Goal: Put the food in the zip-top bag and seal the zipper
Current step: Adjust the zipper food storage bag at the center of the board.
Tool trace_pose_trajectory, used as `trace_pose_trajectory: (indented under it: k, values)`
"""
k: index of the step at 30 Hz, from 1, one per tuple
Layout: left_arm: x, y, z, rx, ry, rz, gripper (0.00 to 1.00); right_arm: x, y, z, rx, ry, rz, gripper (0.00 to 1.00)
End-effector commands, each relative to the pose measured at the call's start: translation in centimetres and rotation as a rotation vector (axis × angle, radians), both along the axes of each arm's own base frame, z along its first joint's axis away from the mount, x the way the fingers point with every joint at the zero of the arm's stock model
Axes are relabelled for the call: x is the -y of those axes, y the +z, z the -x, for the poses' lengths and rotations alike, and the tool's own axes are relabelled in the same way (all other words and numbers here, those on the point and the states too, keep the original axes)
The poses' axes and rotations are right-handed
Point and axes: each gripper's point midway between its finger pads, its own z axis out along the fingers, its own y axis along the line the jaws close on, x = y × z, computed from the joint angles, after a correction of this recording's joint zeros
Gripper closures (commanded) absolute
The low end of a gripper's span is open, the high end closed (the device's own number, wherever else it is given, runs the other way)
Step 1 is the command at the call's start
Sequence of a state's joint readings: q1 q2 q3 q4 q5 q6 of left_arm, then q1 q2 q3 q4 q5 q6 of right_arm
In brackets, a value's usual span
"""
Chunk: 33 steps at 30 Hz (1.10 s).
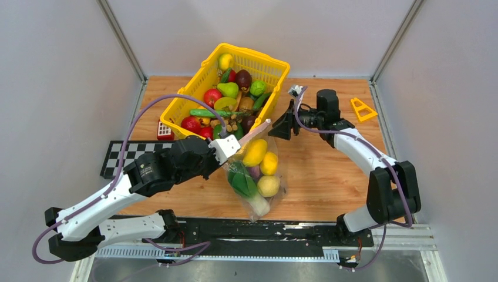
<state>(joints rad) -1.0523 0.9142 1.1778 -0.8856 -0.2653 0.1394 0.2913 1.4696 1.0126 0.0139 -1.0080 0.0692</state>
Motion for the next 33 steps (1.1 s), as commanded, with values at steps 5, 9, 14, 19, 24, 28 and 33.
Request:
trace_pose_trajectory:
  k: [5, 9, 14, 19, 24, 28, 33]
  values:
    - [-0.1, 0.9, -0.3, 0.029, 0.021, 0.039, 1.00, -1.4, 2.1, 0.3, 0.118, 0.241, -0.087, 0.40]
    - [-0.1, 0.8, -0.3, 0.031, 0.019, 0.037, 1.00, -1.6, 1.7, 0.6, 0.126, 0.272, -0.090, 0.43]
    - [0.0, 0.9, -0.3, 0.032, 0.018, 0.040, 1.00, -2.0, 1.8, 1.3, 0.133, 0.313, -0.103, 0.51]
    - [0.0, 0.7, -0.3, 0.028, 0.017, 0.041, 1.00, -2.2, 2.2, 1.5, 0.131, 0.309, -0.111, 0.72]
    - [0.1, 0.7, -0.2, 0.022, 0.016, 0.047, 1.00, -2.1, 2.3, 1.0, 0.127, 0.267, -0.101, 1.00]
    - [0.0, 0.8, -0.2, 0.026, 0.017, 0.052, 1.00, -1.8, 3.2, 1.1, 0.136, 0.208, -0.090, 1.00]
    - [0.8, 2.3, 0.2, 0.041, -0.021, 0.119, 1.00, -0.2, 5.9, 1.8, 0.240, 0.066, -0.058, 1.00]
